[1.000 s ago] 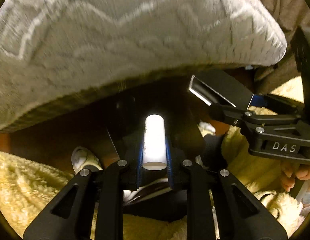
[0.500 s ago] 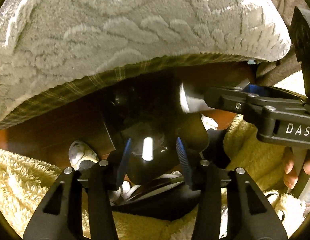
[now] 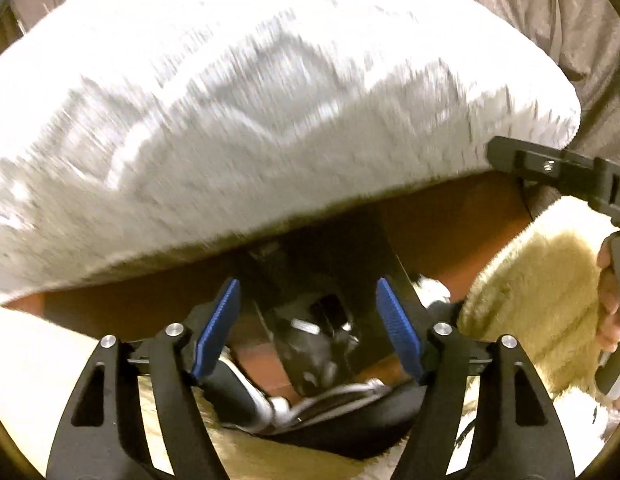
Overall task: Collect trash
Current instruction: 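Raise both tools and grasp the blue wet-wipes pack with the right tool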
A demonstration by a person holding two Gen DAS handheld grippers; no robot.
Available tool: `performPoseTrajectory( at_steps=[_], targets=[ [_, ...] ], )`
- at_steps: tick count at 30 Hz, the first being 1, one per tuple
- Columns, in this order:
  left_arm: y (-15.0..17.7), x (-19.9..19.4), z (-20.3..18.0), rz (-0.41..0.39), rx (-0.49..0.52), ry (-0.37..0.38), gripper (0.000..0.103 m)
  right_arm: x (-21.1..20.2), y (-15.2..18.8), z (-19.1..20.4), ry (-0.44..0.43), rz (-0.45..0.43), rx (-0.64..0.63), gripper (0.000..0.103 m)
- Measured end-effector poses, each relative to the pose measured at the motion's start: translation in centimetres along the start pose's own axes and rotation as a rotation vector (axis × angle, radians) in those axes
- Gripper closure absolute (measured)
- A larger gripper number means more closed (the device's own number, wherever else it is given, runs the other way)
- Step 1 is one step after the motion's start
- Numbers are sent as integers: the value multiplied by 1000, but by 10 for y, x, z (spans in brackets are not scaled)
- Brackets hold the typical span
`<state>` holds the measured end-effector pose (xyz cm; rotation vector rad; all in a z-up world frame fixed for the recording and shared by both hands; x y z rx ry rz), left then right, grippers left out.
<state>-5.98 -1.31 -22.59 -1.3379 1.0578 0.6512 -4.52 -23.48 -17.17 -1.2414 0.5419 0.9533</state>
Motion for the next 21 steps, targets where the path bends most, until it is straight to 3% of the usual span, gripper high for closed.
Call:
performPoseTrajectory(
  at_steps=[7, 11, 16, 21],
  targets=[
    [-36, -40, 16, -126, -5, -44, 33, -40, -51, -8, 94, -184, -44, 19],
    [-70, -53, 23, -189, 0, -74, 32, -44, -85, -15, 139, -239, -71, 19],
    [-119, -48, 34, -231, -25, -74, 31, -14, -113, -14, 169, -263, -100, 19],
    [-147, -34, 32, -273, -22, -91, 31, 11, -134, -14, 201, -266, -115, 20]
  ],
)
Point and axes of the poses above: each gripper's, at about its wrist camera, not at the fingertips, and x roughly the way its jaws point, z to its left, y to its underside, the point moved 1 cm from there along x, roughly the way its jaws point, and after that the axes turned 1 degree about -y, right-handed, at the moved point
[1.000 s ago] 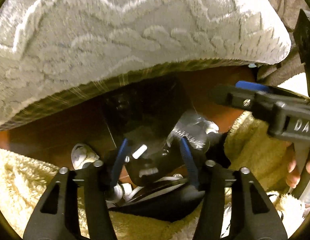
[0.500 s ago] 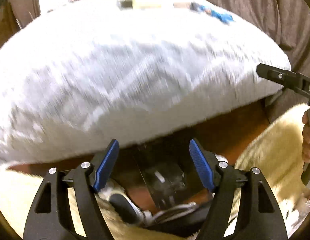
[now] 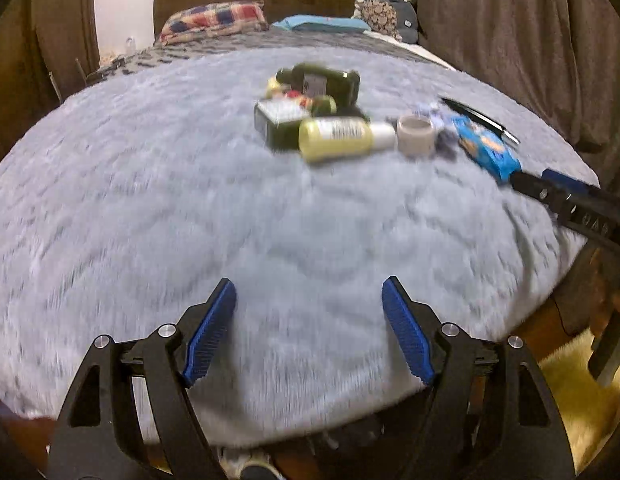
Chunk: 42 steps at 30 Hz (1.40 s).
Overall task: Collect trash
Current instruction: 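Raise both tools and grasp the blue wet-wipes pack with the right tool, then grasp the yellow-and-white bottle with the left tool while the right tool holds the wipes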
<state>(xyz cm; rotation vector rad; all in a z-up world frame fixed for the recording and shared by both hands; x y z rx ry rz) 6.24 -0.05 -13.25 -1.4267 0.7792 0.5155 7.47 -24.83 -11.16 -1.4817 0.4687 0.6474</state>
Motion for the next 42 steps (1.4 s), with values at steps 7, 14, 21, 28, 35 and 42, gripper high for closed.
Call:
performPoseTrajectory(
  at_steps=[7, 14, 21, 28, 35, 42],
  targets=[
    [-26, 24, -3, -20, 4, 14, 31, 34, -9, -1, 28, 19, -21, 31],
    [-46, 46, -6, -17, 9, 30, 31, 48, -14, 2, 40, 8, -57, 62],
    [-63, 64, -12, 2, 17, 51, 31, 49, -14, -4, 5, 11, -27, 62],
    [-79, 82, -17, 28, 41, 49, 29, 48, -13, -9, -10, 13, -5, 62],
    [-89, 92, -27, 47, 51, 34, 27, 48, -13, -8, -5, 15, 1, 62],
    [-97, 101, -31, 71, -1, 10, 18, 47, -13, -8, -8, 16, 16, 62]
  ],
)
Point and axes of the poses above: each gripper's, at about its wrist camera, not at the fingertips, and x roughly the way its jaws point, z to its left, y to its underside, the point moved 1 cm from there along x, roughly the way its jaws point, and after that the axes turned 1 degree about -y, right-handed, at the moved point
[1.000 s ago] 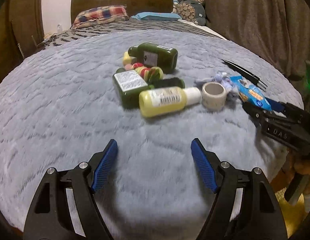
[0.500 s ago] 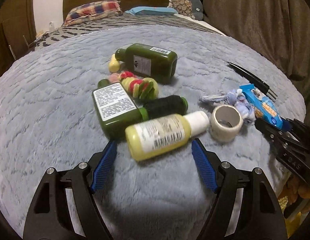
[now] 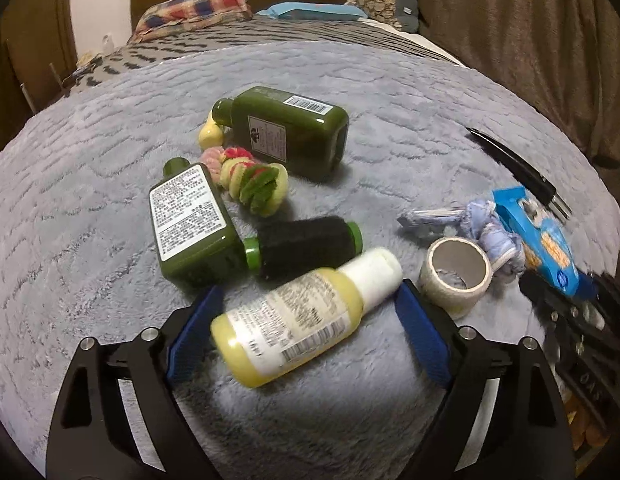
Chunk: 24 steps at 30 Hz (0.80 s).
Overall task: Collect trash
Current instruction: 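Grasp the yellow-and-white bottle with the left tool while the right tool holds the wipes, then lower the bottle and wipes below the bed edge and open both tools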
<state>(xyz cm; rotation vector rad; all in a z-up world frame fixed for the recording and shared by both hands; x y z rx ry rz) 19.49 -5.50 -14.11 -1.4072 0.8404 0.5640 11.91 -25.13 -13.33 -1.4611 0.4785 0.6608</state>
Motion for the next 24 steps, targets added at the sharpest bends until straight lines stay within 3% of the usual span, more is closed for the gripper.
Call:
performPoseTrajectory(
  at_steps=[5, 7, 11, 24],
  targets=[
    [-4, 4, -3, 5, -40, -24, 17, -1, 2, 2, 19, -8, -9, 62],
    [-3, 3, -3, 0, -39, -29, 24, -2, 3, 3, 23, -11, -14, 62],
    [2, -4, -4, -5, -27, -33, 24, -4, 5, 1, 23, -16, -12, 62],
    [53, -53, 9, -46, -13, -14, 24, -29, 25, 2, -1, -34, -7, 62]
  ],
)
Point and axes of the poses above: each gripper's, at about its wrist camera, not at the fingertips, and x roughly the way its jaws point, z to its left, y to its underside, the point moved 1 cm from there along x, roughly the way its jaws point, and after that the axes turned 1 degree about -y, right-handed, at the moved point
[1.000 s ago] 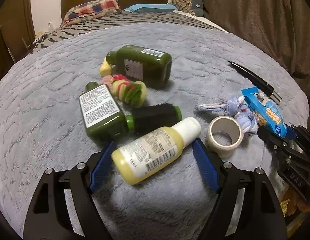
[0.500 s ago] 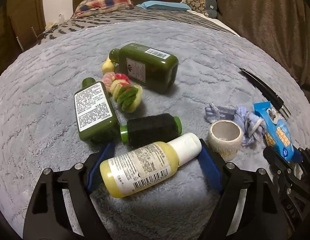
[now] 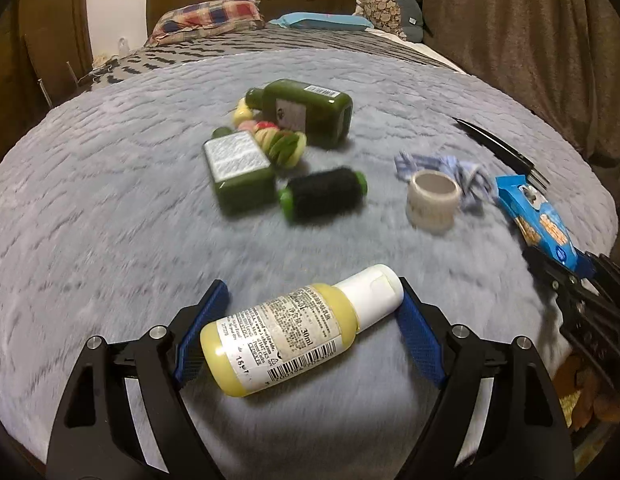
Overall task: Collect trash
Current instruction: 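Lower the bottle and wipes below the bed edge and open both tools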
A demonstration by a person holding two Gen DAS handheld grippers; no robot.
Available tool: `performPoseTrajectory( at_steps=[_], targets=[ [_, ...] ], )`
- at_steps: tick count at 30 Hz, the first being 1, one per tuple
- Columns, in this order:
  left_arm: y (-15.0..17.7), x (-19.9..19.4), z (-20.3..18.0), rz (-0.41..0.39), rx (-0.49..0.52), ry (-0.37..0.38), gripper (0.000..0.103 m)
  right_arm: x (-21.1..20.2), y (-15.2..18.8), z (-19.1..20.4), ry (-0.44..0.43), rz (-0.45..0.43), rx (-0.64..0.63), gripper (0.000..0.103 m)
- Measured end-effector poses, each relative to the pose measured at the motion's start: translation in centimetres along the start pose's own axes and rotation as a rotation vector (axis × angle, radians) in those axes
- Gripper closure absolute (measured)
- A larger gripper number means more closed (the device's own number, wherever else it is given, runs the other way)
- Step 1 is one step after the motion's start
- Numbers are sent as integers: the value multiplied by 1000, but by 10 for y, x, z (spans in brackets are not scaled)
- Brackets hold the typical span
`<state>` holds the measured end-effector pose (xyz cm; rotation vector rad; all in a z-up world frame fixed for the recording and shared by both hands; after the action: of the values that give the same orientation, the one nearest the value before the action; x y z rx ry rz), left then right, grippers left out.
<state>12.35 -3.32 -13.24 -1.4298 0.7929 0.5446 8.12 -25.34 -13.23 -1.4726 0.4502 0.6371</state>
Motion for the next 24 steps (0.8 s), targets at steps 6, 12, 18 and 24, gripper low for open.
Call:
performPoseTrajectory(
  at_steps=[6, 12, 18, 24],
  targets=[
    [24, -26, 7, -20, 2, 0, 24, -20, 15, 2, -21, 10, 28, 62],
    [53, -66, 13, -57, -8, 26, 24, -66, 34, 23, -109, -4, 14, 62],
    [88, -106, 12, -85, -11, 35, 24, -110, 58, 48, -179, 13, -36, 62],
    [136, -113, 11, -18, -39, 56, 24, -105, 99, 53, -233, 167, 0, 62]
  ],
)
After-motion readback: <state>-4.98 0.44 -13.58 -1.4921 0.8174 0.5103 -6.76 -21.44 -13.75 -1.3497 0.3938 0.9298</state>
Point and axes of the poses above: each gripper's, at about its wrist camera, not at the fingertips, and x roughly the way its jaws point, z to its left, y to its underside, the point moved 1 cm from there along x, roughly the way its jaws point, and after that the axes turned 1 degree about -y, right-handed, at the moved point
